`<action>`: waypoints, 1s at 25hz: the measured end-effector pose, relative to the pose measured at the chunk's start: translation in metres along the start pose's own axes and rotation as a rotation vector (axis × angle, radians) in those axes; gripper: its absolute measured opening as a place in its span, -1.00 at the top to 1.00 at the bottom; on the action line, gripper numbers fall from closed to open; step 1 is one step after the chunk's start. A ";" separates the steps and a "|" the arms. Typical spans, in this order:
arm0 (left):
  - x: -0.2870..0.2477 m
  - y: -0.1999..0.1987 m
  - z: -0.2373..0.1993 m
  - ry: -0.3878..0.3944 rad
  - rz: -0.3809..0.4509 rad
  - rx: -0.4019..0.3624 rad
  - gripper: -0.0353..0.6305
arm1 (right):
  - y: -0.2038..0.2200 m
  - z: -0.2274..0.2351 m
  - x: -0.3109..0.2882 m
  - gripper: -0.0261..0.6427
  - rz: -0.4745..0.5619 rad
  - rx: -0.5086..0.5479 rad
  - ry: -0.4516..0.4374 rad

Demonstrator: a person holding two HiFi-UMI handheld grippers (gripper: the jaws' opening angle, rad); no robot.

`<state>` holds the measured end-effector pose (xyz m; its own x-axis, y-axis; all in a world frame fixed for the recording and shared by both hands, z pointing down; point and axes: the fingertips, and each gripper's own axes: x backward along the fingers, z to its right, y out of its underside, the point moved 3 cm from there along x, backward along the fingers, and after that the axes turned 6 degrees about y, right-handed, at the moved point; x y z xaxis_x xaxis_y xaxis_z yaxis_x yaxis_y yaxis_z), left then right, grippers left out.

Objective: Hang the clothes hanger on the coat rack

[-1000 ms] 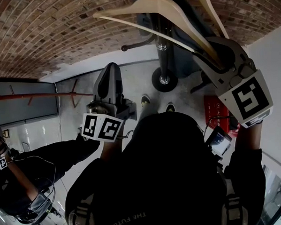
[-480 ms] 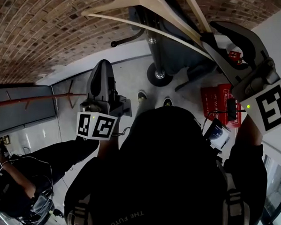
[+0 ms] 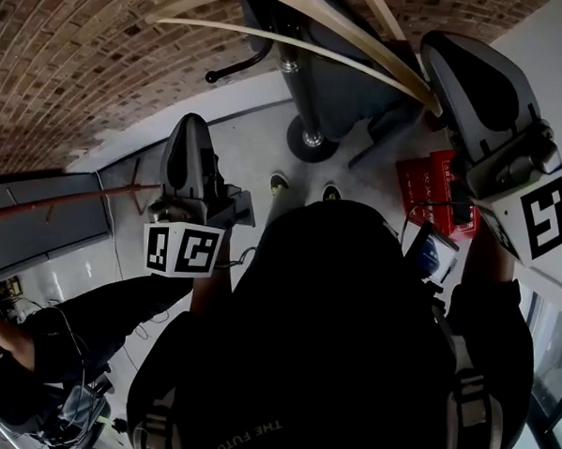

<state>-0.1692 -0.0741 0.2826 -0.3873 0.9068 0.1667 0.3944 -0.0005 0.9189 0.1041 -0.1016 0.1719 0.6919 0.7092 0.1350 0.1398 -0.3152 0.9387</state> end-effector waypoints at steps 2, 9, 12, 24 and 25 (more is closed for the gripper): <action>0.001 0.001 -0.001 -0.003 -0.003 0.000 0.83 | 0.012 -0.001 0.001 0.86 -0.028 -0.029 -0.007; 0.001 0.003 -0.002 -0.007 -0.010 0.001 0.83 | 0.031 -0.008 -0.007 0.87 -0.097 -0.033 0.000; 0.002 0.003 -0.003 -0.009 -0.011 0.000 0.83 | 0.031 -0.009 -0.007 0.87 -0.097 -0.034 -0.004; 0.007 -0.002 -0.007 -0.028 -0.003 0.006 0.83 | 0.029 -0.020 -0.020 0.87 -0.114 -0.007 -0.058; 0.007 -0.002 -0.007 -0.029 -0.004 0.005 0.83 | 0.030 -0.020 -0.021 0.87 -0.114 -0.006 -0.060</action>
<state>-0.1788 -0.0708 0.2845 -0.3644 0.9187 0.1526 0.3975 0.0053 0.9176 0.0793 -0.1129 0.2034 0.7133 0.7009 0.0081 0.2161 -0.2309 0.9487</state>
